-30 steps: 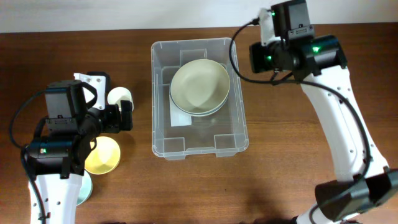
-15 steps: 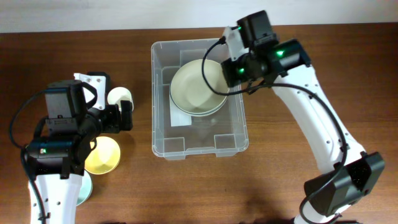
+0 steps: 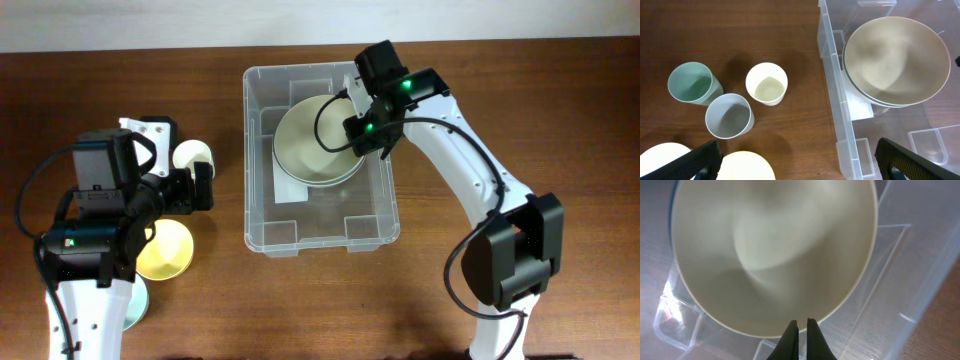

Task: Pack container

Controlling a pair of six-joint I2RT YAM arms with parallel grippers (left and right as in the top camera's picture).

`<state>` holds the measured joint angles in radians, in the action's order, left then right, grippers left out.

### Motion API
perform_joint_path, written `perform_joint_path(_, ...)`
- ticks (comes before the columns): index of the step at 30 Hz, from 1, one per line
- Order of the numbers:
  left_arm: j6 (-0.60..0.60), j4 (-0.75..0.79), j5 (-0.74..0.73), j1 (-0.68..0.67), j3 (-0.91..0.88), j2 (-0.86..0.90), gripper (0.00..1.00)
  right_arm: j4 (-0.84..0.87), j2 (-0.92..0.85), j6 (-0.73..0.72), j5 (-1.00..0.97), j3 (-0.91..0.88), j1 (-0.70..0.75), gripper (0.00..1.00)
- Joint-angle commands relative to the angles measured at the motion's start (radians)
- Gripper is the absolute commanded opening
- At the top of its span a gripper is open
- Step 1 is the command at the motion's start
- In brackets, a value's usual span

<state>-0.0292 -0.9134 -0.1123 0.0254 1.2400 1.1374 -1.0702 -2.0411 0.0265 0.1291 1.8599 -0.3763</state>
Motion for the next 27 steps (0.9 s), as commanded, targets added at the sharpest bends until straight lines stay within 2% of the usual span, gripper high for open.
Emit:
perform_joint_path(1,0.007,0.0,0.004,0.002,0.019,0.003,1.0,0.0,-0.04,-0.008,-0.013,-0.005,0.005,0.04)
perform_joint_path(10,0.007,0.001,0.004,0.002,0.019,0.006,1.0,-0.016,-0.048,-0.008,-0.089,-0.005,0.005,0.04)
perform_joint_path(27,0.007,0.001,0.004,0.002,0.019,0.009,1.0,-0.023,-0.101,-0.008,-0.089,-0.018,0.005,0.04)
